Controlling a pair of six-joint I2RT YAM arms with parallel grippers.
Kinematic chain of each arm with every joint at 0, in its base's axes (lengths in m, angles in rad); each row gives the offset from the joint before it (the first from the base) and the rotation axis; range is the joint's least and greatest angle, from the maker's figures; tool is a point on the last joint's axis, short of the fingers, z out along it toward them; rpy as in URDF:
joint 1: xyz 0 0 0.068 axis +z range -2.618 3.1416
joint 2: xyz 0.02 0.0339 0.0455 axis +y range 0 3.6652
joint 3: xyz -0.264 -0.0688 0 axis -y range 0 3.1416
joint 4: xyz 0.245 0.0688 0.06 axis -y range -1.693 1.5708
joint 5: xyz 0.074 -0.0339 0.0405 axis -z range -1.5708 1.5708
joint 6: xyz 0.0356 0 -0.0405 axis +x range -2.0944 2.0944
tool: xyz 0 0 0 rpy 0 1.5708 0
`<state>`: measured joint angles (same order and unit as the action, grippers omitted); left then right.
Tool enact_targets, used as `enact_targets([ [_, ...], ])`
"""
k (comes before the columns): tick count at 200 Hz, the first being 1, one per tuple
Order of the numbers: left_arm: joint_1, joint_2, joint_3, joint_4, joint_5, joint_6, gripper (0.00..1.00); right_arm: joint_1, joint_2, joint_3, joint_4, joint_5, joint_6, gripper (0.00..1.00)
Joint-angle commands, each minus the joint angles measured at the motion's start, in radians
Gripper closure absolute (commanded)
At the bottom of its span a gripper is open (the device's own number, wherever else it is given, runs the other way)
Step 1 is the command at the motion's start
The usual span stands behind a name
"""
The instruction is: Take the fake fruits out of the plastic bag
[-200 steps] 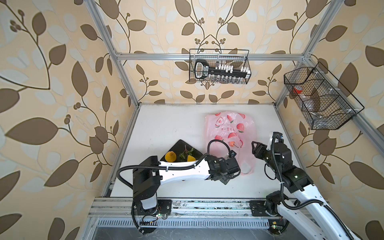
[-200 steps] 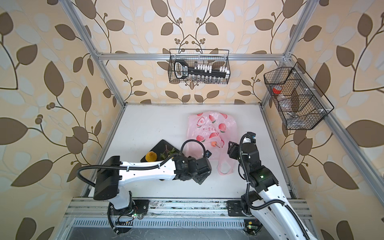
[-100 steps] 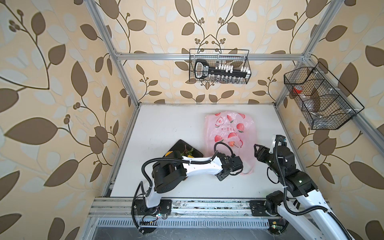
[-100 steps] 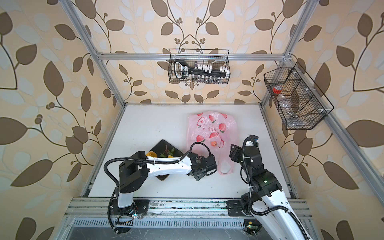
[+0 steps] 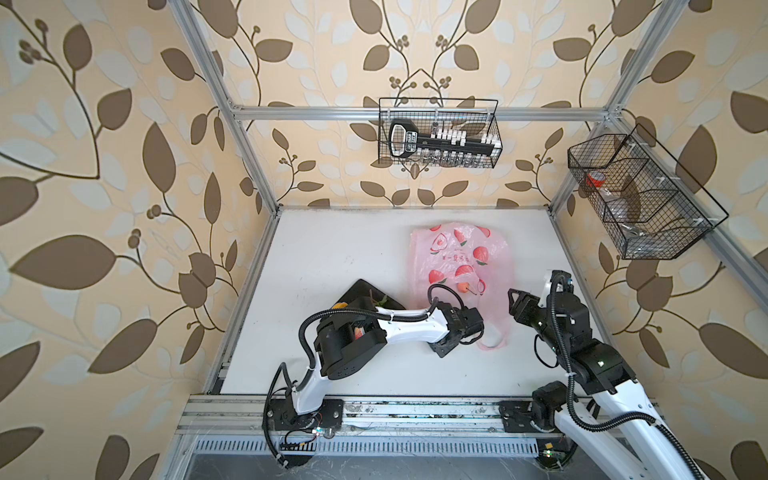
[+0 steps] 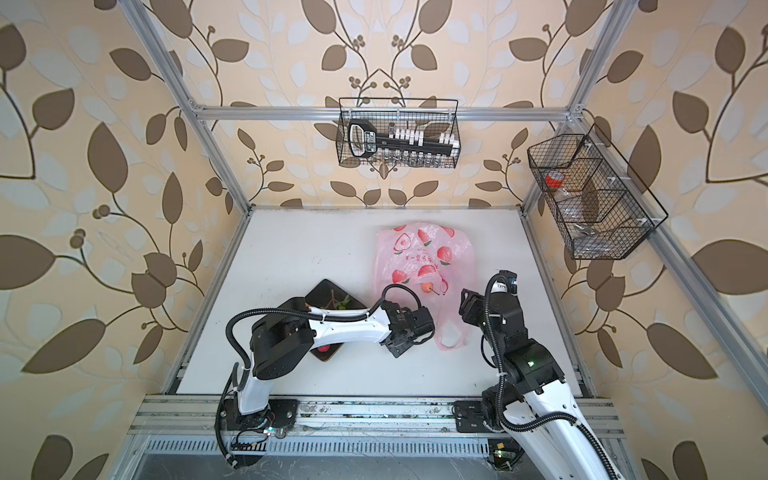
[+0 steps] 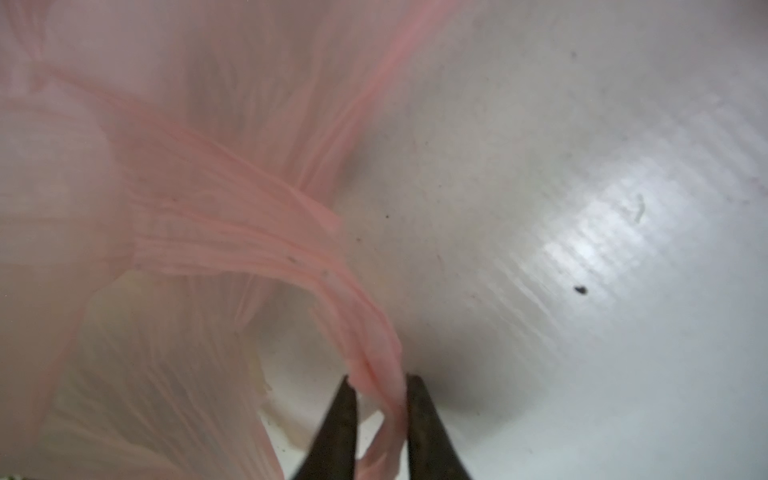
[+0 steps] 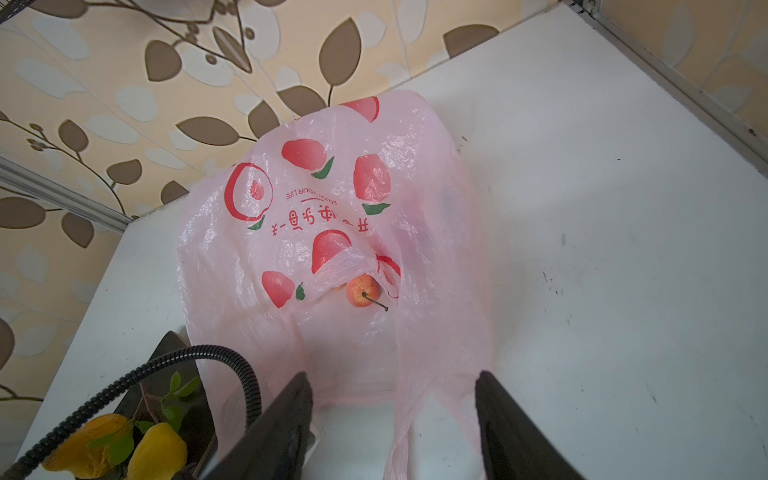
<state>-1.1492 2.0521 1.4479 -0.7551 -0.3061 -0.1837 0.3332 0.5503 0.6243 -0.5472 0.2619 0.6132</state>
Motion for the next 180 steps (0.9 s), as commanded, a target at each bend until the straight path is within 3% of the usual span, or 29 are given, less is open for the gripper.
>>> enact_targets([
  [1, 0.01, -0.042, 0.016, -0.001, 0.002, 0.001, 0.94, -0.002, -0.003, 0.018, -0.022, 0.001, 0.002, 0.37],
  [7, 0.01, -0.062, 0.015, 0.004, -0.003, -0.004, 1.0, -0.002, 0.0, 0.016, -0.02, -0.002, 0.001, 0.37],
  [83, 0.011, -0.427, -0.129, 0.23, -0.025, -0.208, 1.0, -0.002, 0.073, -0.036, 0.147, -0.189, -0.038, 0.36],
  [141, 0.019, -0.596, -0.296, 0.515, -0.018, -0.432, 1.0, -0.001, 0.312, -0.011, 0.309, -0.394, -0.019, 0.42],
  [180, 0.023, -0.64, -0.34, 0.605, -0.008, -0.509, 1.0, 0.003, 0.476, -0.05, 0.407, -0.377, -0.034, 0.45],
])
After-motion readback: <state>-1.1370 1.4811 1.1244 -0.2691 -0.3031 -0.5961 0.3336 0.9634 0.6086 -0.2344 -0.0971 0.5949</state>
